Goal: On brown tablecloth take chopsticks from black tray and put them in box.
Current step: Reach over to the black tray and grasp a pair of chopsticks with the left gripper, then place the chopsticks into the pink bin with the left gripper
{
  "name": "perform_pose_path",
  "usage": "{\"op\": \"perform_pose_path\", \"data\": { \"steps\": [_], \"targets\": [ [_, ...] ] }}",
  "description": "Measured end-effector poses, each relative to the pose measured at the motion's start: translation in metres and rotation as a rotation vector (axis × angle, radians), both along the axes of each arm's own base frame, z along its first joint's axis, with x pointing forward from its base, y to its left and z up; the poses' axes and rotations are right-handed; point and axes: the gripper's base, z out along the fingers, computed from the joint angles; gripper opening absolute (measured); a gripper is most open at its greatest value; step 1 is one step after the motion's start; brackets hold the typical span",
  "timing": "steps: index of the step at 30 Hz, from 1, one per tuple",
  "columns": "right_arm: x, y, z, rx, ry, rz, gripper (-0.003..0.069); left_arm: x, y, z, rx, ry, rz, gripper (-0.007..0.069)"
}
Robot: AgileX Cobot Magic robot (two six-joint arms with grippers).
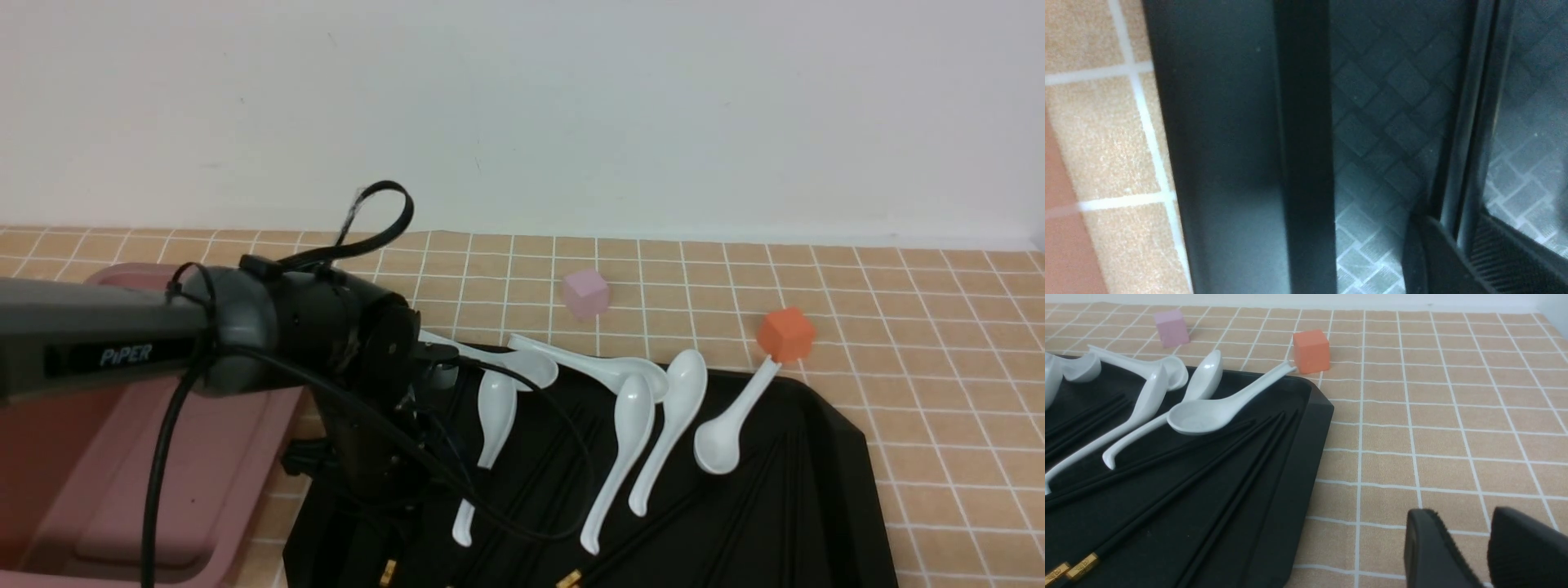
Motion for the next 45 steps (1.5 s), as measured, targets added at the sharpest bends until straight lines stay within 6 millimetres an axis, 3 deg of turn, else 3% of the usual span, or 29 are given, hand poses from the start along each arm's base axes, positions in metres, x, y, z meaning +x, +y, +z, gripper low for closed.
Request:
{"op": "perform_pose_path", "data": {
  "steps": [9,12,16,21,22,24,27,31,35,36,39,45],
  "targets": [
    [0.000,0.000,0.000,0.000,0.000,0.000,0.0240,-0.005,0.002,0.008,-0.013,0.006,0.053,0.0111],
    [0.000,0.000,0.000,0.000,0.000,0.000,0.0240,-0.011,0.005,0.030,-0.024,0.000,0.068,0.0111],
    [0.000,0.000,0.000,0.000,0.000,0.000,0.0240,-0.017,0.008,0.073,-0.057,-0.051,0.077,0.0111],
    [0.000,0.000,0.000,0.000,0.000,0.000,0.0240,-0.023,0.018,0.141,-0.096,-0.162,0.120,0.0111],
    [0.000,0.000,0.000,0.000,0.000,0.000,0.0240,-0.023,0.019,0.141,-0.094,-0.164,0.122,0.0111],
    [0.000,0.000,0.000,0.000,0.000,0.000,0.0240,-0.021,0.040,0.170,-0.062,-0.231,0.161,0.0111],
    [0.000,0.000,0.000,0.000,0.000,0.000,0.0240,-0.017,0.077,0.184,0.017,-0.254,0.235,0.0111],
    [0.000,0.000,0.000,0.000,0.000,0.000,0.0240,-0.009,0.139,0.179,0.120,-0.209,0.323,0.0111],
    [0.000,0.000,0.000,0.000,0.000,0.000,0.0240,-0.003,0.191,0.153,0.101,-0.244,0.430,0.0111],
    [0.000,0.000,0.000,0.000,0.000,0.000,0.0240,-0.003,0.191,0.152,0.098,-0.247,0.429,0.0111],
    [0.000,0.000,0.000,0.000,0.000,0.000,0.0240,-0.001,0.210,0.122,0.099,-0.244,0.427,0.0111],
    [0.000,0.000,0.000,0.000,0.000,0.000,0.0240,0.009,0.210,0.094,0.093,-0.249,0.334,0.0114]
  ]
}}
